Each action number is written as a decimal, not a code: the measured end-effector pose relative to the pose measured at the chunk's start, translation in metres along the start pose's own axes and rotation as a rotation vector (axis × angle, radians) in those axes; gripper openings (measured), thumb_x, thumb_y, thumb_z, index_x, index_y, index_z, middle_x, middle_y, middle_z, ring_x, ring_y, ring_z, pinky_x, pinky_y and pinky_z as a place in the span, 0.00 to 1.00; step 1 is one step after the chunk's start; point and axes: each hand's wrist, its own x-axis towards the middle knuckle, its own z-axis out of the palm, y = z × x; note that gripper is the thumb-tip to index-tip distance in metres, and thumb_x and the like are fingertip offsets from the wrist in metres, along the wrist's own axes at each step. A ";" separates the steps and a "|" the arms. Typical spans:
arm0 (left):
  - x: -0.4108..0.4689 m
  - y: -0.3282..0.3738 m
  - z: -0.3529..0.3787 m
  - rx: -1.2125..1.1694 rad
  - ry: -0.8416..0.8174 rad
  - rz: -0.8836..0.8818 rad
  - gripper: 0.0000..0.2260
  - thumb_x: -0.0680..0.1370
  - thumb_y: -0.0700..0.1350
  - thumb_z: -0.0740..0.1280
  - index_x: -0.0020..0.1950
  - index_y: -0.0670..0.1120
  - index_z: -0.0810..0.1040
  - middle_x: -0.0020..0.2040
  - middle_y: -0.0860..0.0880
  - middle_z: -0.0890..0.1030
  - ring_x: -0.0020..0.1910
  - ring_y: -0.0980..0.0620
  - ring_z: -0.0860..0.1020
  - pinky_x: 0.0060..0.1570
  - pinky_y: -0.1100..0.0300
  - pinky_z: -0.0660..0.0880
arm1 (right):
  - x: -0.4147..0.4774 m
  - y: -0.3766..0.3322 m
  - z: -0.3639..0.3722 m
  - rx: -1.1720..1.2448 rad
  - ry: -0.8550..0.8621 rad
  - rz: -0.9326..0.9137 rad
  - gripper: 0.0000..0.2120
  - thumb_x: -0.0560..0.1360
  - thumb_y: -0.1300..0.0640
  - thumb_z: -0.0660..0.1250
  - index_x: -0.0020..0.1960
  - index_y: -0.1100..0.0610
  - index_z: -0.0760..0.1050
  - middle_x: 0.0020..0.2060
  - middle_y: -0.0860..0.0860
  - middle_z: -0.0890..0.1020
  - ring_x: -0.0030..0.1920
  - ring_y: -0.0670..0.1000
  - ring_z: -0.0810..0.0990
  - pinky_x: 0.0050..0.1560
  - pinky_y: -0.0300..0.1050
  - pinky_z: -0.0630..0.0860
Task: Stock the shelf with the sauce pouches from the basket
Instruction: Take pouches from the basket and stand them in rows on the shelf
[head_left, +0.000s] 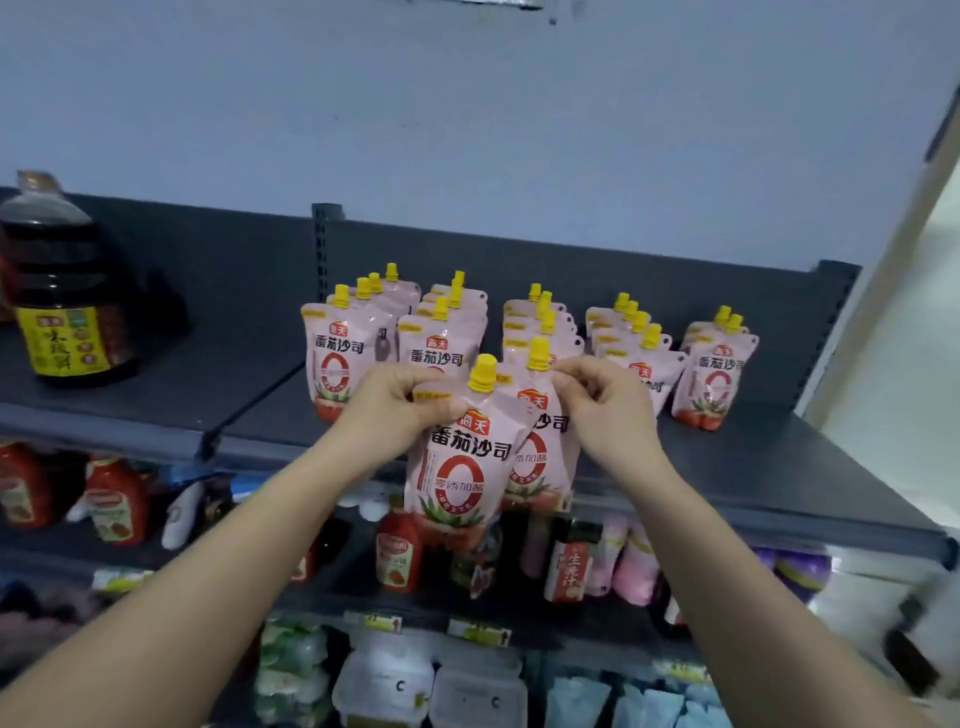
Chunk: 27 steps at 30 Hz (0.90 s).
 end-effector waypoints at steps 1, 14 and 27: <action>0.004 0.004 0.013 -0.012 -0.019 0.003 0.05 0.73 0.35 0.70 0.43 0.43 0.84 0.39 0.49 0.85 0.42 0.53 0.83 0.46 0.57 0.80 | 0.002 0.005 -0.013 -0.004 0.019 0.001 0.07 0.77 0.59 0.65 0.45 0.49 0.80 0.41 0.45 0.83 0.47 0.50 0.81 0.50 0.47 0.76; 0.065 0.037 0.206 -0.090 -0.079 0.070 0.08 0.73 0.35 0.71 0.38 0.48 0.83 0.38 0.49 0.84 0.37 0.55 0.82 0.39 0.62 0.79 | 0.051 0.085 -0.186 -0.106 0.133 0.000 0.08 0.76 0.61 0.66 0.45 0.52 0.83 0.42 0.42 0.83 0.46 0.48 0.81 0.53 0.48 0.78; 0.126 0.032 0.322 -0.050 -0.003 -0.032 0.07 0.74 0.36 0.71 0.42 0.48 0.84 0.41 0.49 0.86 0.44 0.49 0.84 0.49 0.51 0.81 | 0.116 0.182 -0.238 -0.094 0.036 0.072 0.07 0.76 0.60 0.66 0.45 0.53 0.83 0.41 0.48 0.84 0.45 0.50 0.82 0.51 0.51 0.79</action>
